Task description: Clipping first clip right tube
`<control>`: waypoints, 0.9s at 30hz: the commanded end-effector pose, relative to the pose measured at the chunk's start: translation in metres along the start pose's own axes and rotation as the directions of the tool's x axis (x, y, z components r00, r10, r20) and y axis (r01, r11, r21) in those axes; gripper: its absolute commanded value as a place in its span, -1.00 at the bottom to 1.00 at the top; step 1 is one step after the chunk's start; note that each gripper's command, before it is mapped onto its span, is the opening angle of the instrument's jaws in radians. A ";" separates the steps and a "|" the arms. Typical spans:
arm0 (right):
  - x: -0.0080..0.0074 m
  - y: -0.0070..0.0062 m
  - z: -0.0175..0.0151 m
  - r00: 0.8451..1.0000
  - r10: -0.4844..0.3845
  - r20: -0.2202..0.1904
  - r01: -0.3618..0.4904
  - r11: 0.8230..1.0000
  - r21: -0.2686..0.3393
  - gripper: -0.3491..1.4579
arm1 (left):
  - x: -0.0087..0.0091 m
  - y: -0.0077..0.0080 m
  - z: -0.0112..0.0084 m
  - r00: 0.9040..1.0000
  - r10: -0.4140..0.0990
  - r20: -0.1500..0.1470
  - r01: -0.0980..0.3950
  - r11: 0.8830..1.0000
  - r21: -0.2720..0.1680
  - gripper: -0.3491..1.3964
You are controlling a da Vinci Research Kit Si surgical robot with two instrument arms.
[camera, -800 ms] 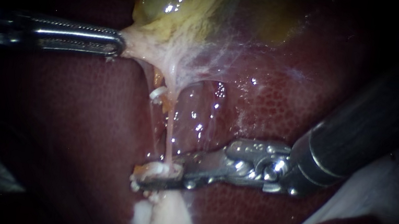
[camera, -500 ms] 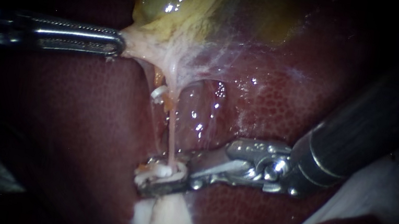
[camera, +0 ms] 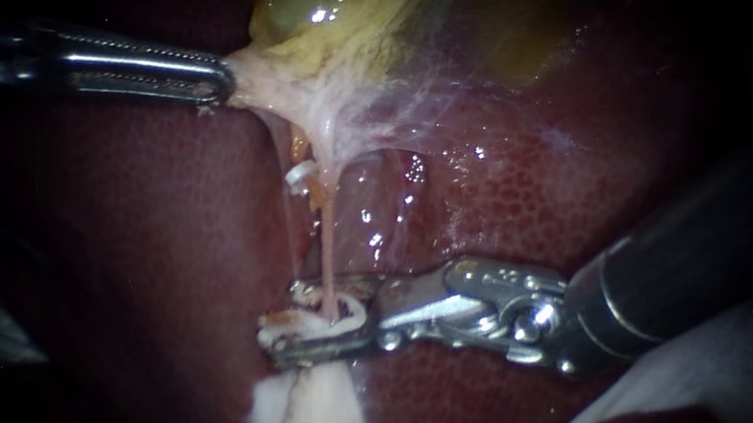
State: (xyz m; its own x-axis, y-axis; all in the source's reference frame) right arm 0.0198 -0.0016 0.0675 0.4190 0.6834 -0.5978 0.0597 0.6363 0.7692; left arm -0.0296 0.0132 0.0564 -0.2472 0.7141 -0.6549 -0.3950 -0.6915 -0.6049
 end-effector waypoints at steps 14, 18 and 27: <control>-0.0002 0.0005 0.0001 0.999 0.007 -0.040 0.001 0.982 0.187 -0.07 | 0.0000 0.0001 -0.0001 1.000 0.000 0.000 0.000 1.000 0.000 -1.00; -0.0005 0.0004 0.0009 0.999 0.021 -0.041 -0.012 0.978 0.208 -0.08 | 0.0001 0.0001 -0.0001 1.000 0.000 0.000 0.000 1.000 0.000 -1.00; -0.0004 0.0004 0.0022 0.994 0.065 -0.083 -0.043 0.969 0.242 -0.08 | 0.0001 0.0001 0.0000 1.000 0.000 0.000 0.000 1.000 0.000 -1.00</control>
State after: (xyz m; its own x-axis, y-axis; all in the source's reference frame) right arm 0.0216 -0.0025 0.0686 0.3432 0.7525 -0.5622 0.2618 0.4981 0.8266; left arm -0.0296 0.0132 0.0562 -0.2468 0.7141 -0.6551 -0.3943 -0.6915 -0.6053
